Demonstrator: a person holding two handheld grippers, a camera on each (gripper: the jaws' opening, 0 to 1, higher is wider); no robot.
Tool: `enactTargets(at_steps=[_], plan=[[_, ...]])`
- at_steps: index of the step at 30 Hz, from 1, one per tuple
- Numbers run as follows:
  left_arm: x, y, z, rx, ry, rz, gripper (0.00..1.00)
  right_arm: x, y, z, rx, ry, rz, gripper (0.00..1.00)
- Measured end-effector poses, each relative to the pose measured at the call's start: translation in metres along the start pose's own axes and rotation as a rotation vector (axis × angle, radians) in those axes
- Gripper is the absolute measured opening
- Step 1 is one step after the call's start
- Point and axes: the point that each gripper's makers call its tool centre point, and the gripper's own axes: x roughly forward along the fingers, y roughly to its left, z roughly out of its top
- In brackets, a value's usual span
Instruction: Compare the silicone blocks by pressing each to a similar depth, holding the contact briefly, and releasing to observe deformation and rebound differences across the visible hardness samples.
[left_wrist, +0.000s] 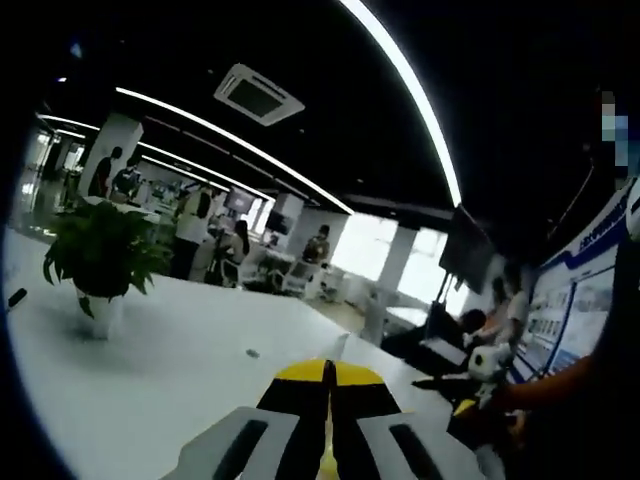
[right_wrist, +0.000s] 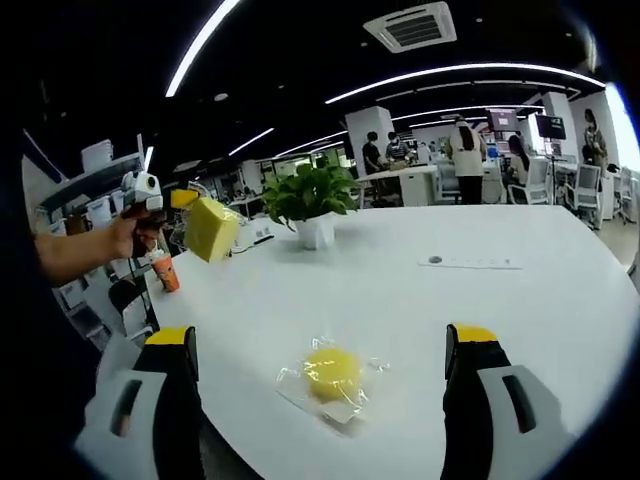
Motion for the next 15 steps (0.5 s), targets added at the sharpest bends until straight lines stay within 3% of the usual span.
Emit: enactTargets(at_steps=[5,15], plan=[[-0.002,-0.012,0.008,0.015,-0.011,-0.027,0.0,0.006,0.016,0.01,-0.055,-0.013,0.046,0.96],[0.002,-0.03,0.013,0.029,-0.03,-0.071,0.0,0.022,0.029,0.032,-0.071,-0.04,0.098,0.96]])
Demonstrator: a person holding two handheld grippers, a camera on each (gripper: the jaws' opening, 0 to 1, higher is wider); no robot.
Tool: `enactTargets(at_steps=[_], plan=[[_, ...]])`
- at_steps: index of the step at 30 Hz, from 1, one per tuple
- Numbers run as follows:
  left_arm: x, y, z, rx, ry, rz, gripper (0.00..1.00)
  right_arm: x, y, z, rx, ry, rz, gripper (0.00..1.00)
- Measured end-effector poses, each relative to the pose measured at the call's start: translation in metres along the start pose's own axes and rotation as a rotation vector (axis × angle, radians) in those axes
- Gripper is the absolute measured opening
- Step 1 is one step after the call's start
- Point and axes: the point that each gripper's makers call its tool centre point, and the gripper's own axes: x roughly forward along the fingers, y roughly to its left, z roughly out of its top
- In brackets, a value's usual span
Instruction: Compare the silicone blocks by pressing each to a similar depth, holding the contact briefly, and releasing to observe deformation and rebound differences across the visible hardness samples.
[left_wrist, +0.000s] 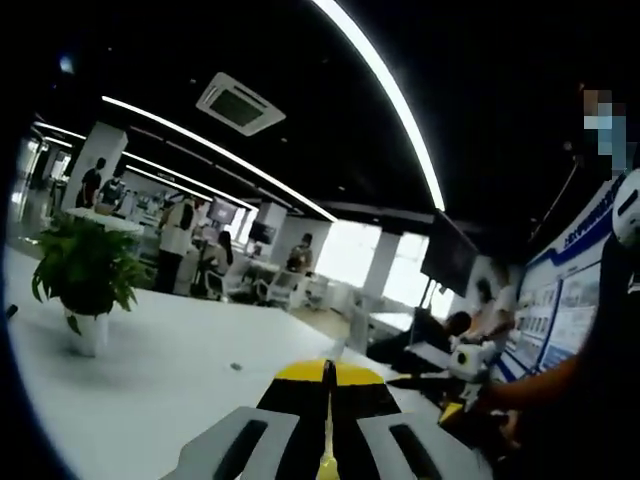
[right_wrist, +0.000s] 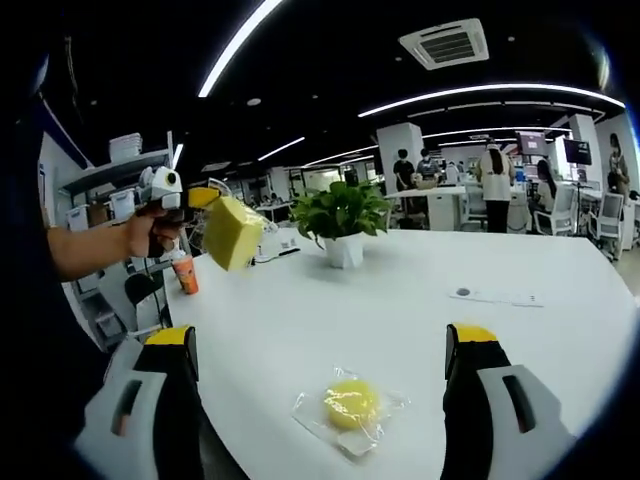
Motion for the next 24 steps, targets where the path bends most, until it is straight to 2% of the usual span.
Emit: enactTargets(at_steps=[4,11,16,21,24], plan=[[0.001,-0.009,0.001,-0.013,-0.008,-0.028,0.0,0.011,0.009,0.012,0.003,-0.018,0.048,0.96],[0.003,-0.029,0.001,-0.013,0.006,-0.085,0.0,0.032,0.031,0.022,0.016,-0.016,0.139,0.96],[0.002,-0.044,0.008,-0.036,-0.024,-0.123,0.0,0.046,0.054,0.037,0.035,-0.053,0.214,0.96],[0.002,-0.06,0.016,-0.1,-0.08,-0.18,0.0,0.058,0.079,0.052,0.051,-0.092,0.292,0.96],[0.004,-0.068,0.018,-0.111,-0.087,-0.201,0.0,0.061,0.094,0.058,0.046,-0.104,0.348,0.87]])
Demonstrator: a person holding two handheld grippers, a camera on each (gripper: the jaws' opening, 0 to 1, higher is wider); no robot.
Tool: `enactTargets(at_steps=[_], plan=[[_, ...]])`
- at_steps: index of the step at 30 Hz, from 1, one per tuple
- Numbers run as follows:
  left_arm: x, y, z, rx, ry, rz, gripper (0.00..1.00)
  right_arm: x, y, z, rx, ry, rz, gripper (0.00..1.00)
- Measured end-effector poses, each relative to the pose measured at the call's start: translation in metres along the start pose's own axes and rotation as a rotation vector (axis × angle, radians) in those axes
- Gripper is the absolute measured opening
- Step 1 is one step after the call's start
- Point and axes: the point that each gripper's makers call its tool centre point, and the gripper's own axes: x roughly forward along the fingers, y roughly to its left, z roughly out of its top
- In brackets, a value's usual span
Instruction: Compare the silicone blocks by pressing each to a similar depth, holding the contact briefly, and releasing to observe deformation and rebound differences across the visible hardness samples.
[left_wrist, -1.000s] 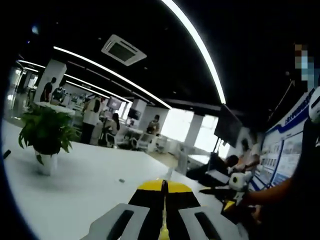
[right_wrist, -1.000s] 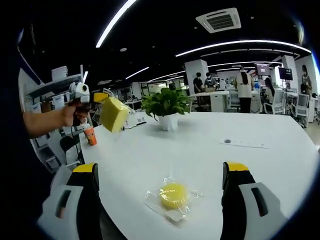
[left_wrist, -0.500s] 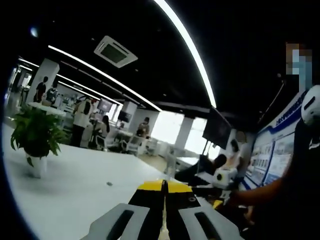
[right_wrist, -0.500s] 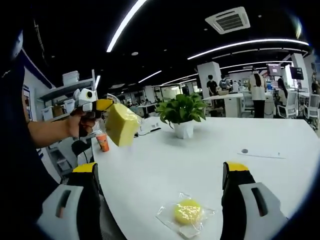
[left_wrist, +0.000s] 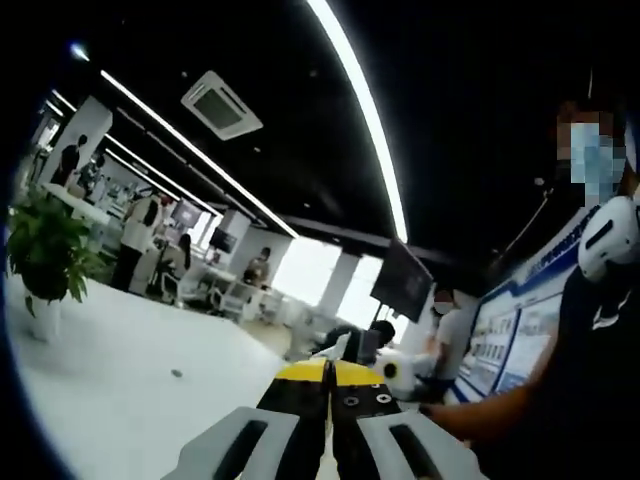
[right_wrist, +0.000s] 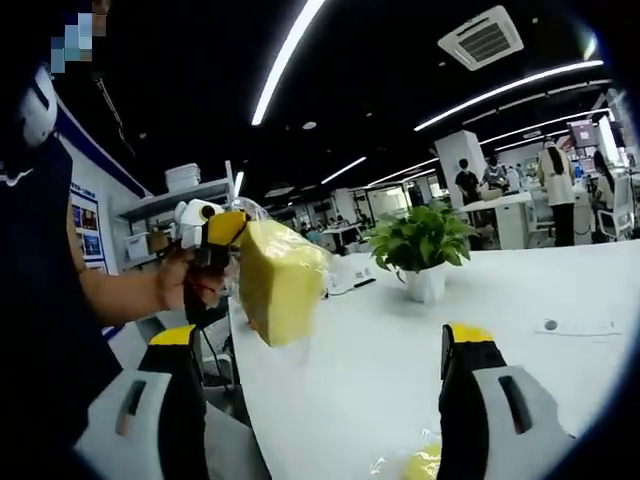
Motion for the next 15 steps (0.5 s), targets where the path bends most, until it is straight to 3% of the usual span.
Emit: enactTargets(at_steps=[5,15], plan=[[0.009,-0.014,0.0,-0.028,0.001,-0.075,0.0,0.009,0.014,0.005,0.0,-0.017,0.055,0.81],[0.022,-0.03,-0.002,-0.049,0.003,-0.143,0.0,0.009,0.029,0.007,0.027,-0.052,0.119,0.66]])
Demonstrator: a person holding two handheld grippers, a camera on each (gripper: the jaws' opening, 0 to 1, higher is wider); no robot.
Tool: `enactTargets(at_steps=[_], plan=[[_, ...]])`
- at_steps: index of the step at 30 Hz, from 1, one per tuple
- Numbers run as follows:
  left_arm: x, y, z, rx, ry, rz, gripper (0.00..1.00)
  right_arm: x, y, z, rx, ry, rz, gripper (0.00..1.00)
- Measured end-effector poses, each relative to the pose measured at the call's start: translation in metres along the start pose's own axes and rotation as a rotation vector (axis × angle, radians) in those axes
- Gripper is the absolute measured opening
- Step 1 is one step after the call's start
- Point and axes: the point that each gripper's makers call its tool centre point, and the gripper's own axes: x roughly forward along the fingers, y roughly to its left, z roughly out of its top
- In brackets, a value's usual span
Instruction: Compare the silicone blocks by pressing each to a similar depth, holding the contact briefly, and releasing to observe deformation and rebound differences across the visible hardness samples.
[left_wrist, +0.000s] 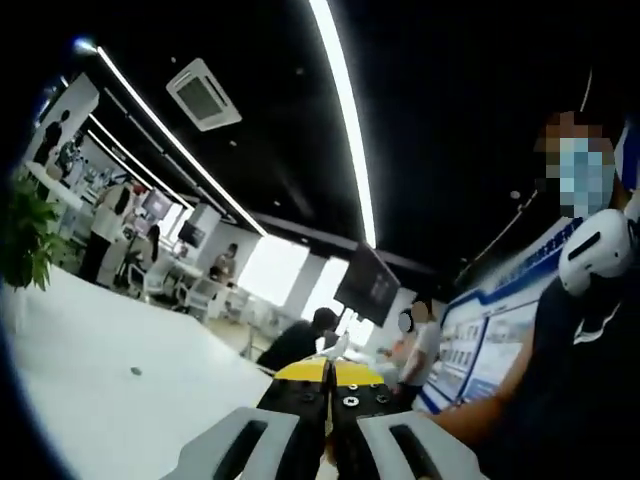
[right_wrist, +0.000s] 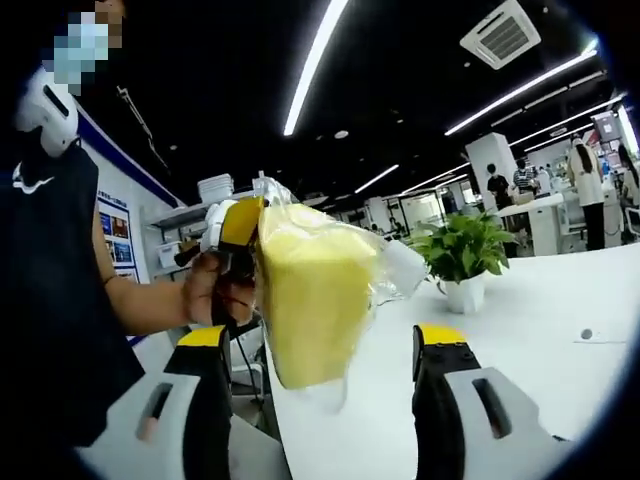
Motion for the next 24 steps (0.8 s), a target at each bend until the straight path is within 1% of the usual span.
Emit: enactTargets(at_steps=[1,4,6,8,9,13,16,18,24], plan=[[0.001,-0.001,0.0,-0.004,-0.001,-0.006,0.0,-0.001,0.0,0.001,0.005,-0.009,0.001,0.65],[0.004,-0.004,-0.002,-0.01,0.0,-0.016,0.0,-0.003,0.003,0.008,0.035,-0.059,0.012,0.63],[0.004,-0.004,-0.002,-0.019,-0.002,-0.019,0.0,-0.005,0.001,0.012,0.042,-0.096,0.009,0.6],[0.005,-0.004,-0.002,-0.022,-0.004,-0.021,0.0,-0.006,0.0,0.014,0.056,-0.106,0.003,0.58],[0.005,-0.004,0.0,-0.025,-0.009,-0.023,0.0,-0.006,0.001,0.015,0.059,-0.109,0.006,0.57],[0.005,-0.006,0.005,-0.039,-0.031,-0.031,0.0,-0.007,0.005,0.016,0.069,-0.114,0.032,0.41],[0.005,-0.005,0.005,-0.045,-0.036,-0.028,0.0,-0.007,0.007,0.018,0.077,-0.124,0.046,0.36],[0.005,-0.005,0.004,-0.047,-0.034,-0.024,0.0,-0.007,0.009,0.02,0.076,-0.137,0.062,0.3],[0.004,-0.002,0.004,-0.052,-0.038,-0.018,0.0,-0.003,0.011,0.019,0.073,-0.117,0.068,0.27]])
